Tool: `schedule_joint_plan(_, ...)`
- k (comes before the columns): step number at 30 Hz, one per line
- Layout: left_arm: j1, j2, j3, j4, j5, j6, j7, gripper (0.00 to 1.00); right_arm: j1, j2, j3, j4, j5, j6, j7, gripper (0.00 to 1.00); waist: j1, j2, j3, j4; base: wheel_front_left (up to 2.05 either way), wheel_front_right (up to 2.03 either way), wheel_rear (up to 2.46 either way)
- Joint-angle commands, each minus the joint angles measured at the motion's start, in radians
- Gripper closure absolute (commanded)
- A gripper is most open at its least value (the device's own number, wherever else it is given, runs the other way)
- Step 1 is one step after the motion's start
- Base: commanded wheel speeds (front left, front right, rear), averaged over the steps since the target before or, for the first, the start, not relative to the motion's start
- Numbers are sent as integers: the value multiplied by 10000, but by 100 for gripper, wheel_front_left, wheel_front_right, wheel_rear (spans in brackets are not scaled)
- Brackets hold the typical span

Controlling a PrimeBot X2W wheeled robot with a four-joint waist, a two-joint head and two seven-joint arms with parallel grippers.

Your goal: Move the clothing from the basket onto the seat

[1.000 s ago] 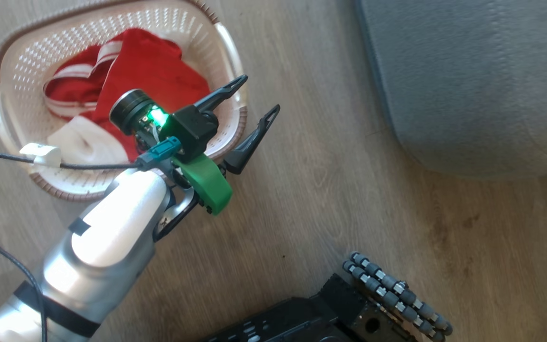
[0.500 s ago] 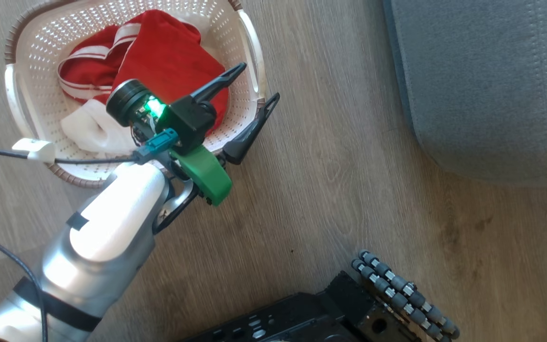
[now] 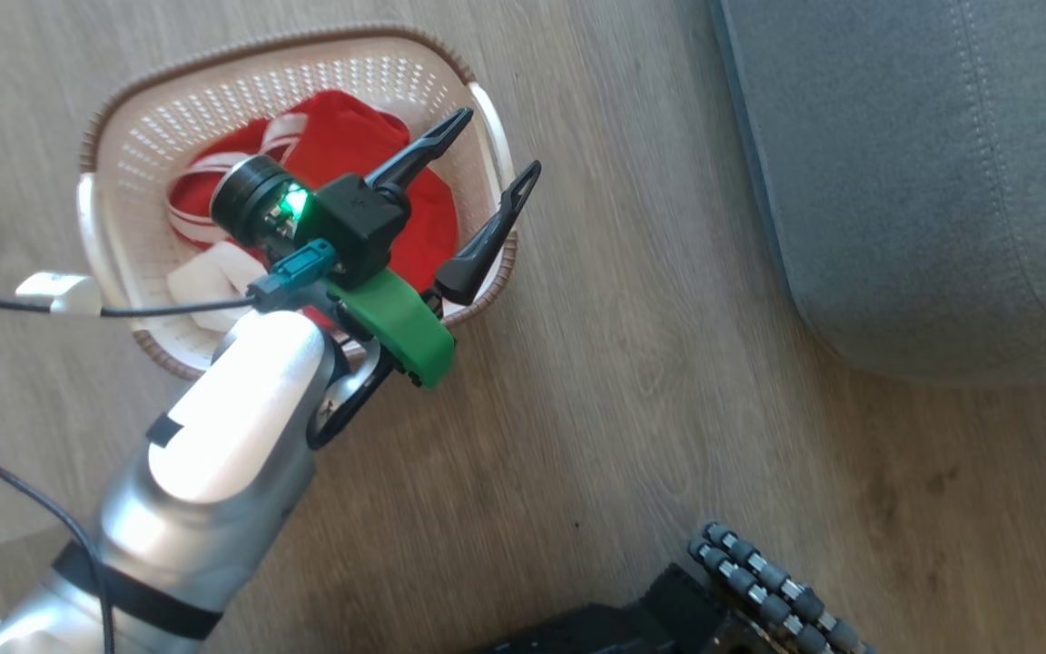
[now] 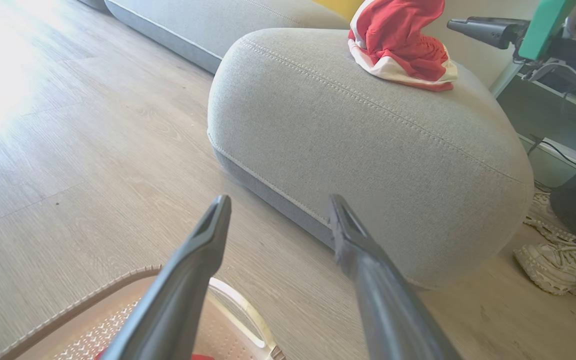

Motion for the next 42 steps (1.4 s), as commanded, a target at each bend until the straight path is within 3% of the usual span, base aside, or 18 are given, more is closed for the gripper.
schedule_joint_plan(1, 154, -49, 402, -350, 62, -14, -90, 0, 292, -200, 202, -553, 132, -4, -64, 0, 0, -1, -343, 262, 0, 0, 0)
schedule_joint_plan(9, 604, -469, 1146, -349, 132, -14, -90, 0, 963, -170, 1005, -1719, 569, -4, -64, 0, 0, -1, -1184, 960, 0, 0, 0)
schedule_joint_plan(20, 1678, -1095, 3004, -323, 616, -14, -90, 0, 1735, 5, 2511, -2948, 1228, -4, -64, 0, 0, -1, -2608, 2134, 0, 0, 0)
schedule_joint_plan(31, 2811, -1589, 5180, -19, 1495, -10, -90, 0, 2592, 295, 3636, -3256, 1747, -4, -64, 0, 0, -1, -3907, 3079, 0, 0, 0)
schedule_joint_plan(42, 4001, -1704, 6674, 11, 1876, -12, -90, 0, 3914, 968, 3952, -3309, 1994, -4, -64, 0, 0, -1, -5122, 3335, 0, 0, 0)
